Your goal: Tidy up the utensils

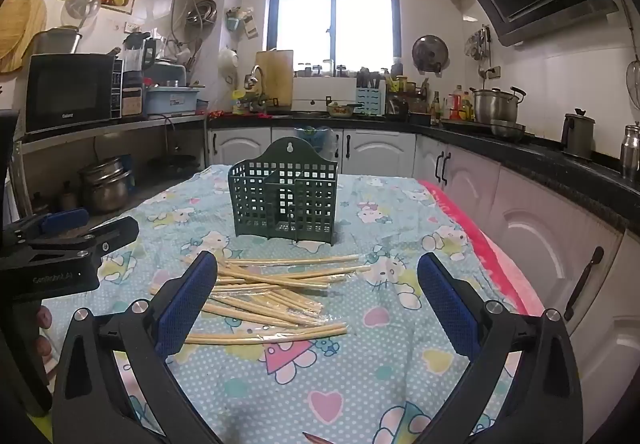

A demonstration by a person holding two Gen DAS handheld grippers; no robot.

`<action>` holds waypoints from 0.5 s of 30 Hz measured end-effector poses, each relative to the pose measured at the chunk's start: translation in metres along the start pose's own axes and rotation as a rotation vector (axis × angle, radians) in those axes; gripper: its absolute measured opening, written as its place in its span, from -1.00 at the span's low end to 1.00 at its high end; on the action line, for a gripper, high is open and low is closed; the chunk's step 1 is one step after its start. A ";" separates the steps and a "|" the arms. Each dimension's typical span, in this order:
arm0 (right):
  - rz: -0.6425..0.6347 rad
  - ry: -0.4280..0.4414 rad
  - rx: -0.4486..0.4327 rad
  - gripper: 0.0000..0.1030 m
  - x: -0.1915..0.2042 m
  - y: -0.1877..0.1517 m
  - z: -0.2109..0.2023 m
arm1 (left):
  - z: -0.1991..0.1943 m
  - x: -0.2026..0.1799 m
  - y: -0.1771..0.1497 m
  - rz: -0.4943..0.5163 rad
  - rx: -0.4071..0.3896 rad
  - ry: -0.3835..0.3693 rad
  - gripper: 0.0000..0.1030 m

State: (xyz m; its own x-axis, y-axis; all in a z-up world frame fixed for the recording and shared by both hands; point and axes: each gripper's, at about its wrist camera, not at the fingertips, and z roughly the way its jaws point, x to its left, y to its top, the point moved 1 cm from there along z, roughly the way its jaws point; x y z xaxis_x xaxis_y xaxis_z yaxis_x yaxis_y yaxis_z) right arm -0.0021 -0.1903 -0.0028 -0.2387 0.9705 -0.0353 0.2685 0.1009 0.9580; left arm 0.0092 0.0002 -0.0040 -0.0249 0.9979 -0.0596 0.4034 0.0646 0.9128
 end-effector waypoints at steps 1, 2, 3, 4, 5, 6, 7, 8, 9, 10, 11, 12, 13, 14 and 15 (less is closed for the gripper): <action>-0.005 0.001 0.001 0.88 0.000 0.000 0.000 | 0.000 0.000 0.000 0.001 0.002 0.000 0.82; -0.006 -0.001 -0.001 0.88 0.000 0.000 0.001 | 0.000 0.000 0.000 0.002 0.003 0.002 0.82; -0.004 -0.002 0.001 0.88 -0.001 0.000 0.001 | 0.000 0.000 0.000 0.002 0.003 0.003 0.82; -0.002 -0.003 0.002 0.88 -0.001 -0.001 0.002 | 0.000 0.000 0.000 0.002 0.003 0.003 0.82; 0.001 -0.004 0.003 0.88 -0.001 -0.001 0.002 | 0.000 0.000 0.000 0.002 0.003 0.004 0.82; 0.002 -0.006 0.004 0.88 -0.001 -0.001 0.002 | 0.000 0.000 0.000 0.002 0.002 0.004 0.82; 0.000 -0.005 -0.001 0.88 -0.001 -0.001 0.001 | 0.000 -0.001 0.000 0.001 0.002 0.005 0.82; 0.000 -0.006 -0.002 0.88 0.000 -0.001 0.001 | 0.000 -0.001 0.000 0.001 0.001 0.006 0.82; 0.000 -0.005 -0.003 0.88 0.000 -0.001 0.000 | 0.000 -0.002 0.000 0.000 0.000 0.008 0.82; 0.001 -0.005 -0.004 0.88 0.002 -0.001 -0.001 | 0.000 -0.002 0.000 -0.001 -0.001 0.007 0.82; 0.001 -0.006 -0.006 0.88 0.004 -0.001 -0.003 | 0.000 -0.003 0.000 -0.001 -0.001 0.008 0.82; 0.007 -0.004 0.006 0.88 -0.001 -0.002 0.003 | 0.000 0.000 0.000 -0.005 0.002 -0.003 0.82; 0.008 -0.005 0.007 0.88 -0.001 -0.003 0.003 | 0.000 0.000 0.000 -0.006 0.002 -0.003 0.82; 0.009 -0.006 0.007 0.88 0.000 -0.003 0.003 | 0.000 -0.001 0.000 -0.006 0.002 -0.003 0.82; 0.009 -0.003 0.005 0.88 -0.002 -0.001 0.002 | 0.000 0.000 0.000 -0.007 0.002 -0.004 0.82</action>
State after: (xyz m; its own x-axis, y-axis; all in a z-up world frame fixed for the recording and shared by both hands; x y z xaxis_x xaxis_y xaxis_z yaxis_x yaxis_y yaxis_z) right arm -0.0001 -0.1915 -0.0047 -0.2337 0.9719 -0.0279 0.2749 0.0936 0.9569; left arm 0.0093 0.0006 -0.0040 -0.0241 0.9974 -0.0680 0.4051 0.0719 0.9114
